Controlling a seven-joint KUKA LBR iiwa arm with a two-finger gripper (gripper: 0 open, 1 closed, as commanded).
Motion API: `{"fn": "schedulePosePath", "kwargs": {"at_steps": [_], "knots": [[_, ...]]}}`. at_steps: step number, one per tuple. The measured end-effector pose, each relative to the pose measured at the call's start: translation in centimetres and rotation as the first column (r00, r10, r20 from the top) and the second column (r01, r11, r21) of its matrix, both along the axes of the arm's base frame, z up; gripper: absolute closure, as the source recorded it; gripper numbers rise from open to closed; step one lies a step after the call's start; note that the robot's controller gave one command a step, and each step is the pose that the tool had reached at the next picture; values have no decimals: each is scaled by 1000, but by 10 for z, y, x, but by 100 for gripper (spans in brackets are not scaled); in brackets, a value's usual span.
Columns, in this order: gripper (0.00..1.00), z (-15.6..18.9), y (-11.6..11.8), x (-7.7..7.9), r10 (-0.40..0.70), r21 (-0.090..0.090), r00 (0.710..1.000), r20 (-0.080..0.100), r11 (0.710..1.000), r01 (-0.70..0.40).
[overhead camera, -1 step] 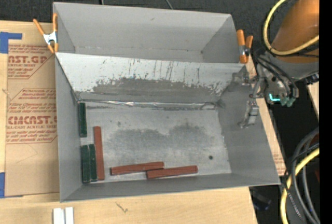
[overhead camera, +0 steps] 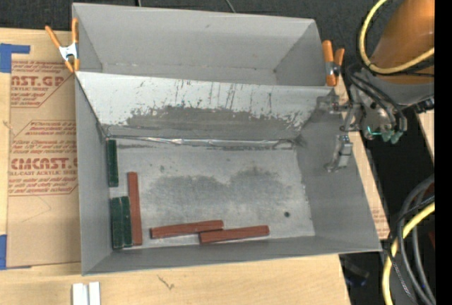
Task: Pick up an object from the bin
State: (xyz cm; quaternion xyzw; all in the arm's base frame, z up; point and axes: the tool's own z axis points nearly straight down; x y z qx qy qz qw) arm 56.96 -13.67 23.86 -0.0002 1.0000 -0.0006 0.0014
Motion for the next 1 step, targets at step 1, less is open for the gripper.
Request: {"fn": "schedulePosePath", "kwargs": {"at_steps": [1], "knots": [[100, -103, 68, 4, 15, 1, 1000, -1, 1000, -15]]}}
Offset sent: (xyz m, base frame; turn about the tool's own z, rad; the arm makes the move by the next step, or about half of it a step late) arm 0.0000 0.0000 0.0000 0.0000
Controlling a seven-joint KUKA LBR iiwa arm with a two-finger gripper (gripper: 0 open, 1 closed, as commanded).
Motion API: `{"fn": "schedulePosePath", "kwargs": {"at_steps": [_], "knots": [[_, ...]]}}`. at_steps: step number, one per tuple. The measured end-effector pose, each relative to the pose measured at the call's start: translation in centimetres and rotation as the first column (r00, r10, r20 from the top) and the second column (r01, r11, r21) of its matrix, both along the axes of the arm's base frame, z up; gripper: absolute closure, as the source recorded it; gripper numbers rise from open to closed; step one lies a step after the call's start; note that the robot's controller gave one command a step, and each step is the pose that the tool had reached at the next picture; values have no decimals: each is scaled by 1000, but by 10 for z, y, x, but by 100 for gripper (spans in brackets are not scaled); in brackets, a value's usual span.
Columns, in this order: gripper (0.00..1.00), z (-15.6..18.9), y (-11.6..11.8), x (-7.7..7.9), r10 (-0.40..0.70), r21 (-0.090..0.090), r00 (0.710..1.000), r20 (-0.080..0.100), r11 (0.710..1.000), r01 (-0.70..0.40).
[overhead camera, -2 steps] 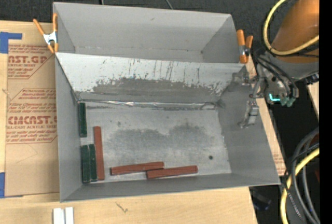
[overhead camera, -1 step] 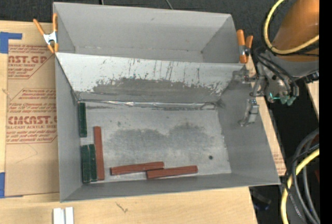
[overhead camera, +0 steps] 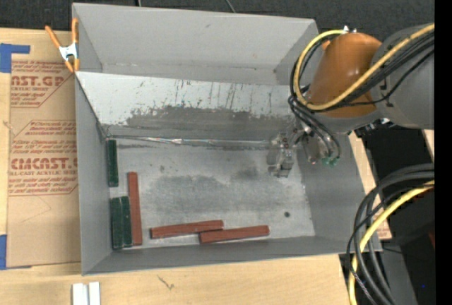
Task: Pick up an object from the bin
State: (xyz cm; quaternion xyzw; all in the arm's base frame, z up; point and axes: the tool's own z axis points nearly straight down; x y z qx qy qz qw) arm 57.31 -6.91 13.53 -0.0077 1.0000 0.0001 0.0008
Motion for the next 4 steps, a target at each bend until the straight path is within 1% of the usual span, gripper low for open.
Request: {"fn": "schedulePosePath", "kwargs": {"at_steps": [1, 2, 3, 4], "knots": [[0, 0, 0, 0, 0, -1, 1000, 0, 1000, 0], [0, 0, 0, 0, 0, -1, 1000, 0, 1000, 0], [0, -19, 18, -2, 45, -2, 999, 2, 999, -45], [100, -42, 46, -15, 56, 0, 998, -1, 998, -56]]}}
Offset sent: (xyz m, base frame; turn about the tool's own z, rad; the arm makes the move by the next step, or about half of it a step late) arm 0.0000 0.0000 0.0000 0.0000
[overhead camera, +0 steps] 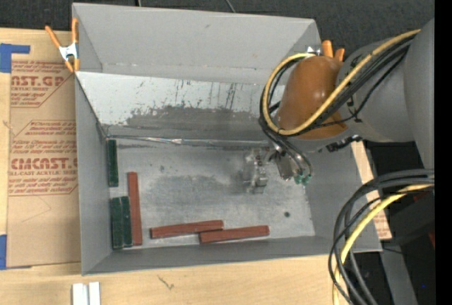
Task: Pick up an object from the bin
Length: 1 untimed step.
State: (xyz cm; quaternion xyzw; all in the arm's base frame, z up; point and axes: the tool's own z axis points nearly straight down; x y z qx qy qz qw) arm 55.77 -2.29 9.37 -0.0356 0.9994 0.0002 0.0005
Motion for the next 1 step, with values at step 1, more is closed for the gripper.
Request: {"fn": "schedulePosePath", "kwargs": {"at_steps": [1], "knots": [[0, 0, 0, 0, 0, -1, 1000, 0, 1000, 0]]}}
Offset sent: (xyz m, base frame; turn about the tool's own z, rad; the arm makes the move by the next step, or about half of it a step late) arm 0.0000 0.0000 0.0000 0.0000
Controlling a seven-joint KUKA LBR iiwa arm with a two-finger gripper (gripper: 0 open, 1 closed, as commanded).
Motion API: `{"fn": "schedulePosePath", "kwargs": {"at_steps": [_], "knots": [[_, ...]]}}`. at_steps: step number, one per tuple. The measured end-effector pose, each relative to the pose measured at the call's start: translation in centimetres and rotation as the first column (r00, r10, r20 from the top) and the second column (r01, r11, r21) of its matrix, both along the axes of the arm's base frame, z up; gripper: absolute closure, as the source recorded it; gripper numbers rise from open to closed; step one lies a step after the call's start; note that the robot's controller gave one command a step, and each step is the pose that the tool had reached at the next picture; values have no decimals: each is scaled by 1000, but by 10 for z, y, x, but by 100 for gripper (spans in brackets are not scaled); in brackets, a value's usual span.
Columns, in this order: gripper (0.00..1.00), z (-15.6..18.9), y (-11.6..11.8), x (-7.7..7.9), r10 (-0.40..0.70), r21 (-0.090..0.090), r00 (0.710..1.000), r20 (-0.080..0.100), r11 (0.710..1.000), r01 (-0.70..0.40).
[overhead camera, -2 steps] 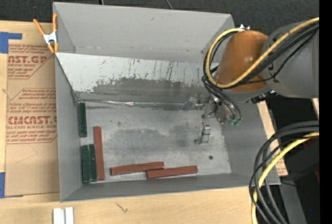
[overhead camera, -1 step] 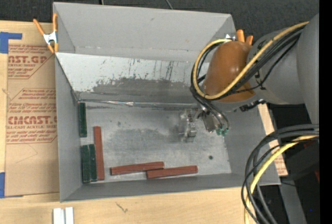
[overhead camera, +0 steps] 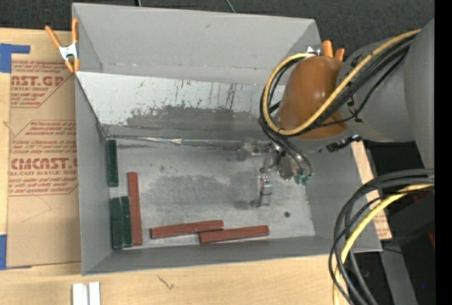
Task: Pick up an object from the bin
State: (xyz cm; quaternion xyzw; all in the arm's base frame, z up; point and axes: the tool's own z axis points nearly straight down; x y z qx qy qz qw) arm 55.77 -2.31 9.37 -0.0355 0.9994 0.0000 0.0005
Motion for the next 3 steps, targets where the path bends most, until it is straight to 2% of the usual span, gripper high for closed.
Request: {"fn": "schedulePosePath", "kwargs": {"at_steps": [1, 2, 3], "knots": [[0, 0, 0, 0, 0, 0, 1000, 0, 1000, 0], [0, 5, 1, -4, 128, 0, 992, -1, 992, -128], [0, -2, -35, -48, 357, 1, 934, 4, 934, -357]]}}
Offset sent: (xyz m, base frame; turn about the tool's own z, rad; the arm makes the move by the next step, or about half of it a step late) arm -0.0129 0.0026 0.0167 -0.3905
